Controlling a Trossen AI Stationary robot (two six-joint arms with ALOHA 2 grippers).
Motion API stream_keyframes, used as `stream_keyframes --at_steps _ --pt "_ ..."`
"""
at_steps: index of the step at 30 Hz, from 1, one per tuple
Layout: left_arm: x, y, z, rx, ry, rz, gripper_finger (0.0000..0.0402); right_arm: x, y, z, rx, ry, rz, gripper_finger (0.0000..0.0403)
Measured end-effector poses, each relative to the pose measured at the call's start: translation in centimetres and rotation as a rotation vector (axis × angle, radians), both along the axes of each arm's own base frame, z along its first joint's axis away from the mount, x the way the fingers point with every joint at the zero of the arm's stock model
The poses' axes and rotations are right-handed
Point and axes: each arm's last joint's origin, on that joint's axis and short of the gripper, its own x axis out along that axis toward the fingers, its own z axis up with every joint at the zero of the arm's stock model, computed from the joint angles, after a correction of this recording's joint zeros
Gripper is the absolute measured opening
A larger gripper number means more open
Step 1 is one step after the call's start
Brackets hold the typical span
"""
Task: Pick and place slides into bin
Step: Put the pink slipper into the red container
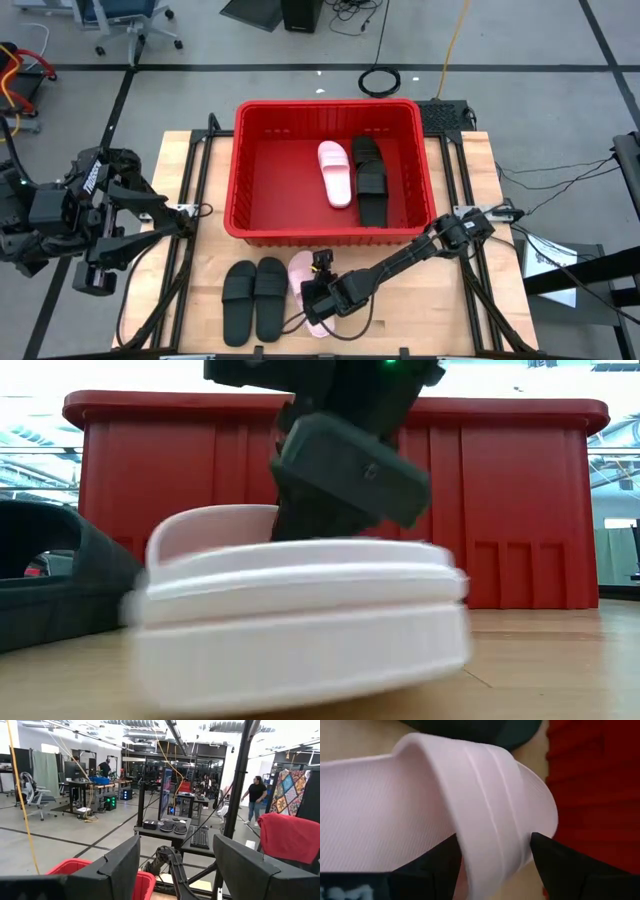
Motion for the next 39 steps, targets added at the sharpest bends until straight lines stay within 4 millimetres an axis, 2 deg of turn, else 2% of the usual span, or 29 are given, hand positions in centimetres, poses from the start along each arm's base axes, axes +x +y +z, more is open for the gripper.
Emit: stream_keyframes --at_steps 5,17,23,29,39 --pt "0.1 0.0 0.0 -0.002 0.000 0.005 0.0255 0.4 -0.4 0.0 0.011 -0.021 -0.012 0.0194" --pt "0.1 0.0 0.0 0.001 0.000 0.006 0.0255 0.7 -0.2 0.1 0.072 -0.036 0.000 0.0014" --pt "0.1 0.0 0.0 0.002 0.001 0.006 0.0255 0.5 -0.1 0.5 0.127 -0.047 -0.035 0.0009" --pt "0.1 0.0 0.0 0.003 0.002 0.007 0.0255 -0.4 0.1 4.0 0.171 -0.088 -0.016 0.0004" --pt "0.1 0.0 0.0 0.031 0.007 0.010 0.0255 -4.0 -1.4 13.5 0.215 -0.244 -0.024 0.0002"
